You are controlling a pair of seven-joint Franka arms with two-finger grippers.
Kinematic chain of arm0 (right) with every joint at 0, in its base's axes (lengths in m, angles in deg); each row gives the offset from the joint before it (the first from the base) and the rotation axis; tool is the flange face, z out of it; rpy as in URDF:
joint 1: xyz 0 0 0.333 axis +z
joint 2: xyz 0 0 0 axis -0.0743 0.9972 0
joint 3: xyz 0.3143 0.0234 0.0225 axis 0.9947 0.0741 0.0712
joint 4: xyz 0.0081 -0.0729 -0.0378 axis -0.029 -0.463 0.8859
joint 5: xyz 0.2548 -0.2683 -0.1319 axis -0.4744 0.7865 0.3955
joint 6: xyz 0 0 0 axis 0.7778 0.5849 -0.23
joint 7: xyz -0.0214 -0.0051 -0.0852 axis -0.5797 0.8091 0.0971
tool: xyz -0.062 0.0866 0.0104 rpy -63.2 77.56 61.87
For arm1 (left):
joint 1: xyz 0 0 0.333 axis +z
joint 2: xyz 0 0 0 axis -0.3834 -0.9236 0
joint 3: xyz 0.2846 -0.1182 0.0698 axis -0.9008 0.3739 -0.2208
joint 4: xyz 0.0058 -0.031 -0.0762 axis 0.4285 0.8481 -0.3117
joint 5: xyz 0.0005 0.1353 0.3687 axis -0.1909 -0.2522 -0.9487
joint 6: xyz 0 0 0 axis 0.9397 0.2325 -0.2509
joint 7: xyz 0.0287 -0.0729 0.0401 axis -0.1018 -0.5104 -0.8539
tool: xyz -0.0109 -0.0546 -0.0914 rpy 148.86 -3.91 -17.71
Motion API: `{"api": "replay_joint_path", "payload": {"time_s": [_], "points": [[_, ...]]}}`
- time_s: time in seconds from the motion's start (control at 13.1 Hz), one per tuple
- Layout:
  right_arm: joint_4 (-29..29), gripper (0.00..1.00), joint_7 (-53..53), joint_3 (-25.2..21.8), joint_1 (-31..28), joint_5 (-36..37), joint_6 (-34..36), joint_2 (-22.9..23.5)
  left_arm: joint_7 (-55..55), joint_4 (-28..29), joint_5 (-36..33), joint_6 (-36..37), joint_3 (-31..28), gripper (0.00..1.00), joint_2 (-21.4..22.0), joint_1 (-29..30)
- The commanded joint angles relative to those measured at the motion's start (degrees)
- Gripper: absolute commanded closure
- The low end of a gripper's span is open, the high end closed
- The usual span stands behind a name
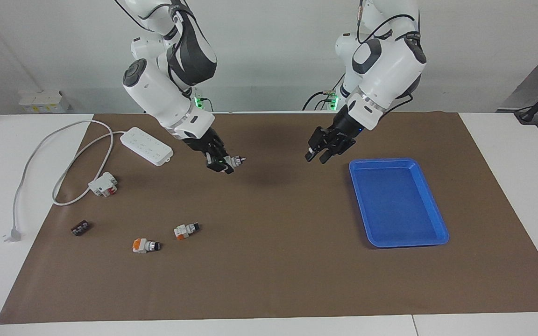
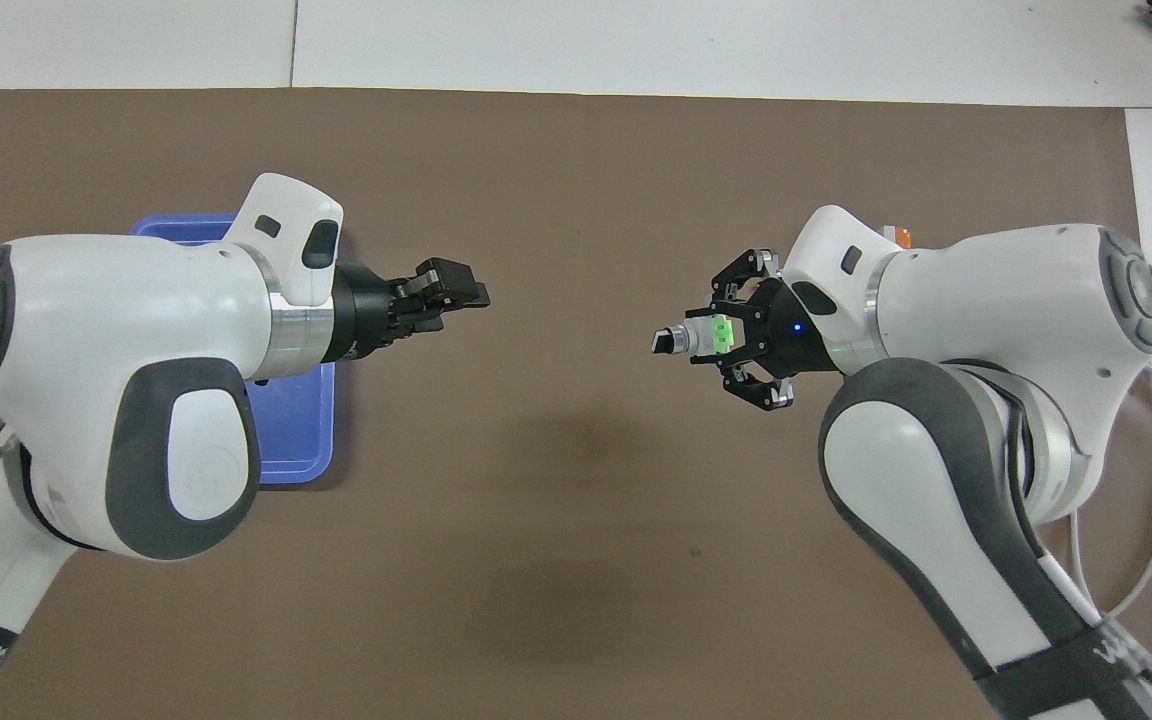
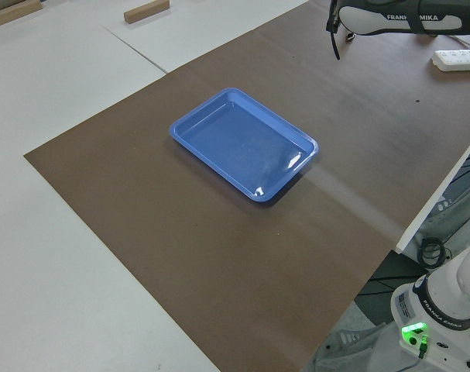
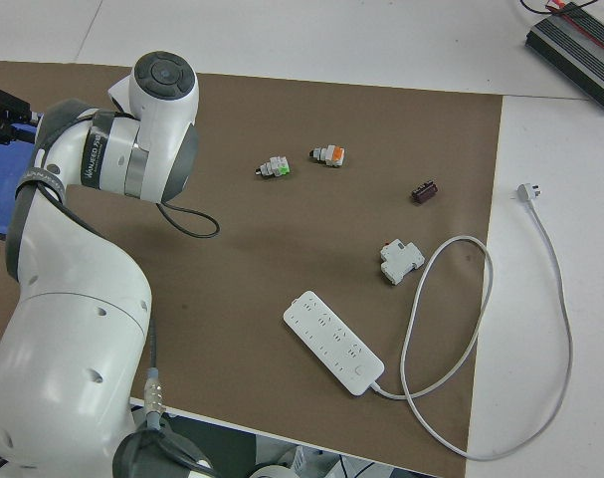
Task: Turn and place switch with both arms
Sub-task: 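Carry the switch toward the left gripper while the left gripper approaches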
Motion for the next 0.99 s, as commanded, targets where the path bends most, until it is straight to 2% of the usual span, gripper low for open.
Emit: {"api": "replay_joint_path", "payload": {"time_s": [0.0, 0.38, 0.76, 0.91], "points": [[-0.9, 1.0, 0.8, 0.1, 2.5, -5.7, -3.4, -1.2, 1.2, 0.2, 1.2, -2.8, -0.7, 0.4, -0.2, -3.1], [-1.2, 1.0, 3.6, 0.4, 6.2, -9.7, -6.8, -1.2, 12.3, -1.2, 10.2, -2.2, -0.4, 0.52, 0.2, -4.5], [-1.1, 1.0, 3.7, 0.4, 6.4, -11.3, -7.0, -1.2, 17.4, -0.7, 12.3, 2.2, -0.2, 0.64, 2.7, -4.5], [-1.1, 1.0, 4.0, 0.4, 6.4, -11.3, -7.0, -1.3, 18.2, -0.5, 14.0, 2.9, -0.3, 0.64, 3.7, -4.1]]}}
